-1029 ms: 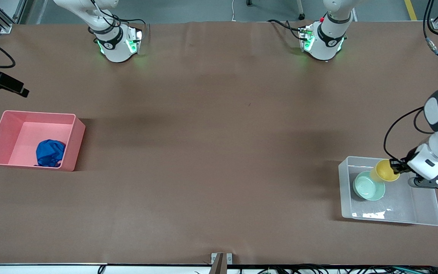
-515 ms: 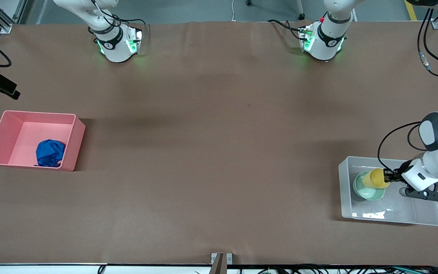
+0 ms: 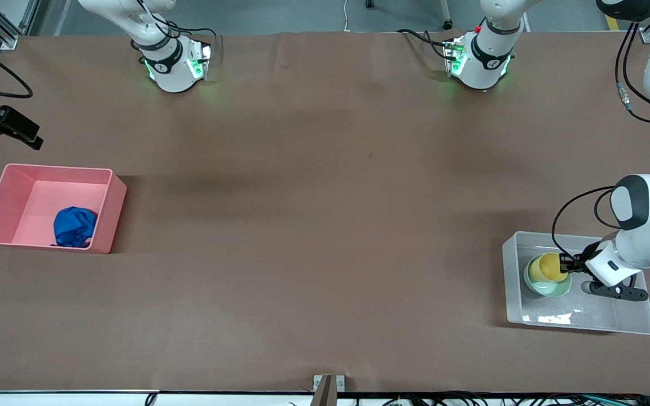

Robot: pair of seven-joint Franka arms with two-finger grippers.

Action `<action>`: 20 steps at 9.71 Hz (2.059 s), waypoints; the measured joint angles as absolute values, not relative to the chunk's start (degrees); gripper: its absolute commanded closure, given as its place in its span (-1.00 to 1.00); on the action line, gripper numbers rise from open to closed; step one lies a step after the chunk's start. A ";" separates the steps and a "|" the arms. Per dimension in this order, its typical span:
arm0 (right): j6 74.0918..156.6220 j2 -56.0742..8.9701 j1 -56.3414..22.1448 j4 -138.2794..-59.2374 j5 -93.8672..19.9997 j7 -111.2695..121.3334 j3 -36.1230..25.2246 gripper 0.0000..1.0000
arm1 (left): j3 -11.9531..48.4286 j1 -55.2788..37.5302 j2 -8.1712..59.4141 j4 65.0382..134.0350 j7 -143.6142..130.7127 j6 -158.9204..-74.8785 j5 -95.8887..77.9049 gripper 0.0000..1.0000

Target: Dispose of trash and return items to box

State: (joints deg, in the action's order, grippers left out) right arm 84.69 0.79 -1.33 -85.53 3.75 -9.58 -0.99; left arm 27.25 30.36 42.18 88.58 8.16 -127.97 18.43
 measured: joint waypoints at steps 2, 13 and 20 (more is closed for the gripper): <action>85.08 0.77 -0.81 -86.07 3.45 -7.86 -1.28 -0.99 | 27.22 30.37 42.27 87.94 8.19 -128.21 19.67 0.68; 88.12 0.73 -0.17 -88.59 2.00 0.20 -1.00 -0.95 | 32.57 30.01 30.47 84.36 1.87 -114.00 20.31 -1.00; 89.52 0.72 -0.11 -88.90 2.00 2.16 -1.30 -0.96 | 39.09 29.88 15.90 81.46 -5.03 -98.76 13.92 -1.00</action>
